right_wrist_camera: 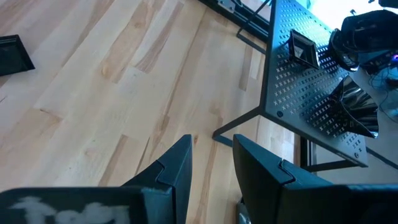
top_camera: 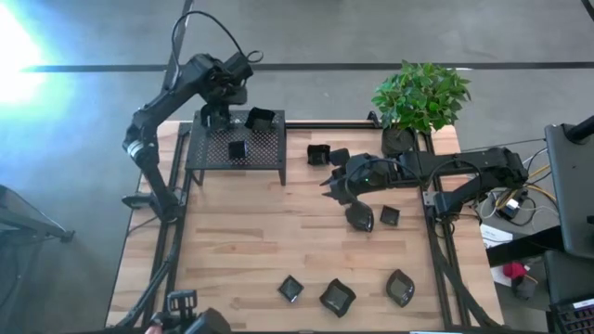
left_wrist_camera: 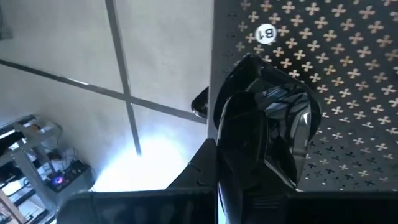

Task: Pick & Place Mini shaped plates
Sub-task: Stack the leaf shaped plate on top of the leaf shaped plate on the shelf

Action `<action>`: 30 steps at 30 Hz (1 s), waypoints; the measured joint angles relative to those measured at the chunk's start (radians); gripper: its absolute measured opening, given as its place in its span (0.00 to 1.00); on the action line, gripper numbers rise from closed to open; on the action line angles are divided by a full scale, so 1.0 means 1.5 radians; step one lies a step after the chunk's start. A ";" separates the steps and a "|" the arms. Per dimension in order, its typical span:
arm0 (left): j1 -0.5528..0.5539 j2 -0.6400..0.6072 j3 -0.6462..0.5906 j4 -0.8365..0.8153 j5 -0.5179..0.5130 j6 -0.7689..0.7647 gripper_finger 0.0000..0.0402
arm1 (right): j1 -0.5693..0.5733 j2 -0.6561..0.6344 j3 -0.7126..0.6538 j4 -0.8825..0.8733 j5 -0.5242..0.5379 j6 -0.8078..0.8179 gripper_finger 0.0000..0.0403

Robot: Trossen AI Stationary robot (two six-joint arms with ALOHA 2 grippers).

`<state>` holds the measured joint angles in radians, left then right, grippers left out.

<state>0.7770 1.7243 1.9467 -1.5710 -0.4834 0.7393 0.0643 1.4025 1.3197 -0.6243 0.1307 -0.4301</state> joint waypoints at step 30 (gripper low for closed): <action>0.011 -0.005 -0.025 0.000 0.007 -0.019 0.07 | 0.001 0.000 0.000 0.000 0.000 -0.011 0.28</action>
<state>0.7929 1.7172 1.9095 -1.5711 -0.4732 0.7113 0.0650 1.4025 1.3197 -0.6242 0.1307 -0.4460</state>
